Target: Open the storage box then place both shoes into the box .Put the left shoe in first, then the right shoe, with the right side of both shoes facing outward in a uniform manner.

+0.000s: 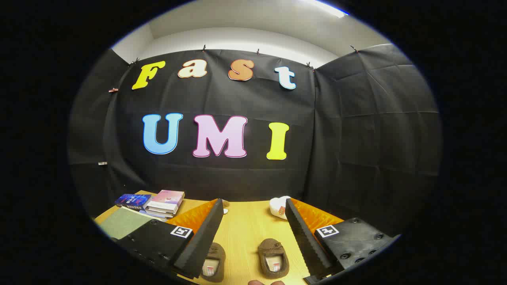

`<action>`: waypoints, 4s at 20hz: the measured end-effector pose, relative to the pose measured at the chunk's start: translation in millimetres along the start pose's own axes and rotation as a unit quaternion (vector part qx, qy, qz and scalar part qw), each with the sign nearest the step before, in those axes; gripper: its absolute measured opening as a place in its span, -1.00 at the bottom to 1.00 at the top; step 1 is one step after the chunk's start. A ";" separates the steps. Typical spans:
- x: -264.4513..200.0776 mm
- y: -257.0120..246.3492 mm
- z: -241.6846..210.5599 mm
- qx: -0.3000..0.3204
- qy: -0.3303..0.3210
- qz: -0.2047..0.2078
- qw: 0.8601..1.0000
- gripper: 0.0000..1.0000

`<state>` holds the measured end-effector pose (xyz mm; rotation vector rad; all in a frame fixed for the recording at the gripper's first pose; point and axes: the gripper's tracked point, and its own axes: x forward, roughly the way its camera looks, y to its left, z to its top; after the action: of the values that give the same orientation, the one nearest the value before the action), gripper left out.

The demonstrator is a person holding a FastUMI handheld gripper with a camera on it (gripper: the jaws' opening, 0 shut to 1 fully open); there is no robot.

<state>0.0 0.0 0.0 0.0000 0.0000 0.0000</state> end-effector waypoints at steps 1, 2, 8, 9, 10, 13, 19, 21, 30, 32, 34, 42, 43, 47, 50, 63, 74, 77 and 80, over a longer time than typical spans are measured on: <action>-0.3 0.0 -0.2 0.000 0.000 -0.001 1.000 0.95; -0.1 1.3 -0.9 0.001 0.001 -0.001 1.000 0.94; 0.4 12.9 -6.2 0.001 0.010 0.010 1.000 0.94; 0.4 15.0 -6.3 0.002 0.012 0.012 1.000 0.94; 0.4 16.3 -7.6 0.004 0.014 0.014 1.000 0.95; 0.1 19.6 -11.6 0.006 0.020 0.018 1.000 0.95; -2.8 27.3 -22.6 0.012 0.039 0.028 0.999 0.95; -3.3 31.5 -27.5 0.018 0.049 0.035 0.998 0.95; -7.4 86.5 -71.6 0.071 0.148 0.141 0.976 0.97; -14.5 107.2 -86.4 0.102 0.185 0.181 0.960 0.97; -25.0 134.2 -106.7 0.137 0.233 0.228 0.935 0.97; -77.0 208.0 -184.3 0.256 0.402 0.333 0.814 0.97; -79.2 213.5 -193.7 0.268 0.417 0.337 0.800 0.97; -90.4 235.5 -222.7 0.312 0.473 0.366 0.738 0.96; -102.7 249.1 -232.3 0.350 0.509 0.395 0.680 0.97; -112.3 279.6 -226.2 0.482 0.561 0.428 0.519 0.96; -107.0 268.8 -200.4 0.522 0.579 0.405 0.477 0.00; -109.8 273.3 -178.1 0.537 0.569 0.425 0.456 -0.18; -112.6 278.7 -177.4 0.508 0.580 0.435 0.465 -0.46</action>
<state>-112.6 278.7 -177.4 1.2468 1.4236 1.0690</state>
